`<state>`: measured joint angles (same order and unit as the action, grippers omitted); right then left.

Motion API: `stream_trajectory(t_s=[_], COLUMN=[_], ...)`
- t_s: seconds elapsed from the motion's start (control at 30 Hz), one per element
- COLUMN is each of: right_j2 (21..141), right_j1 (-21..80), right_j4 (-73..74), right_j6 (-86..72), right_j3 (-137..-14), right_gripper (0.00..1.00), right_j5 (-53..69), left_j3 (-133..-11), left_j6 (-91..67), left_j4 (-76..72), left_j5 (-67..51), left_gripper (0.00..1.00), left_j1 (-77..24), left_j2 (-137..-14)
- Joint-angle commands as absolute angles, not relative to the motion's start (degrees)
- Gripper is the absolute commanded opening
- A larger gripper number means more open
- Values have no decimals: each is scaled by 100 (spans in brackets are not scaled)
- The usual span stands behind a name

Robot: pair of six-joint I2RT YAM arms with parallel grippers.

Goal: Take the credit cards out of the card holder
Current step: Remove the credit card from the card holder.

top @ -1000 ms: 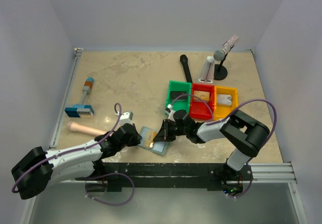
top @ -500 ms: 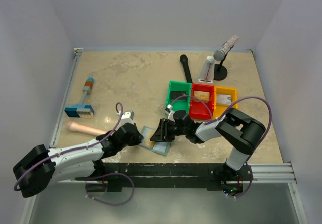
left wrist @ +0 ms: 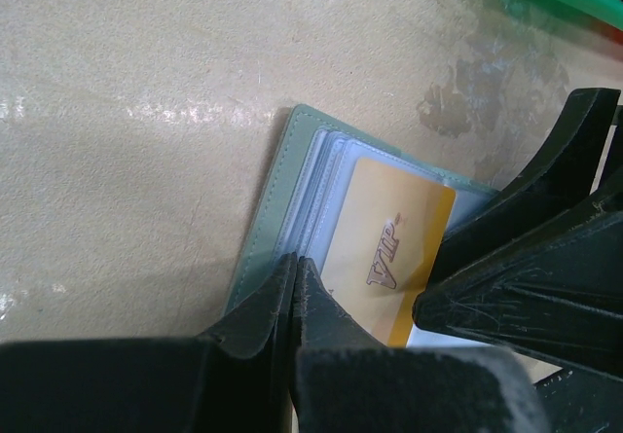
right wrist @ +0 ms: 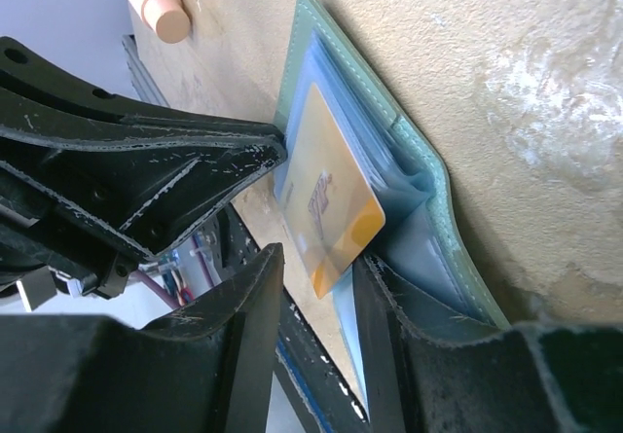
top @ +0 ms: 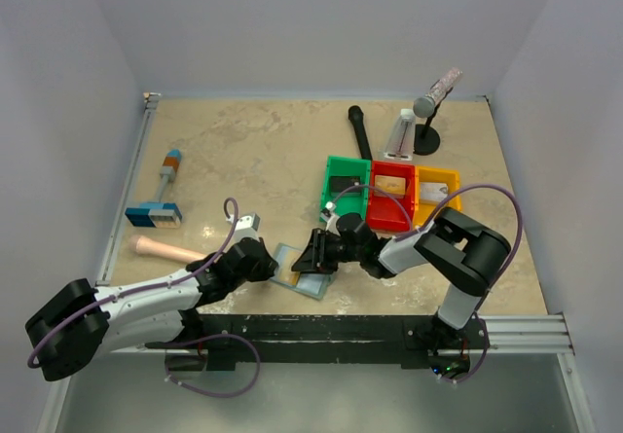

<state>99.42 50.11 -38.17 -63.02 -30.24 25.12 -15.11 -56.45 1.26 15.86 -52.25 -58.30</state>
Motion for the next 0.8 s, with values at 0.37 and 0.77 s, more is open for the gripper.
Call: stream_trajectory(t_s=[0.37, 0.77], right_j2=[10178, 10213], right_j1=[5001, 5001], right_j4=[-5054, -5432], right_j6=[-6460, -6636], right_j3=[-3146, -3146], right_gripper=[40, 33], right_j5=[2733, 2637], left_j3=[-1178, -1160], left_j6=[-5625, -5607], left_j4=[457, 378], left_j5=[1248, 1178], left_gripper=[0, 0], left_j1=[-5265, -5265], left_j2=[-6021, -6021])
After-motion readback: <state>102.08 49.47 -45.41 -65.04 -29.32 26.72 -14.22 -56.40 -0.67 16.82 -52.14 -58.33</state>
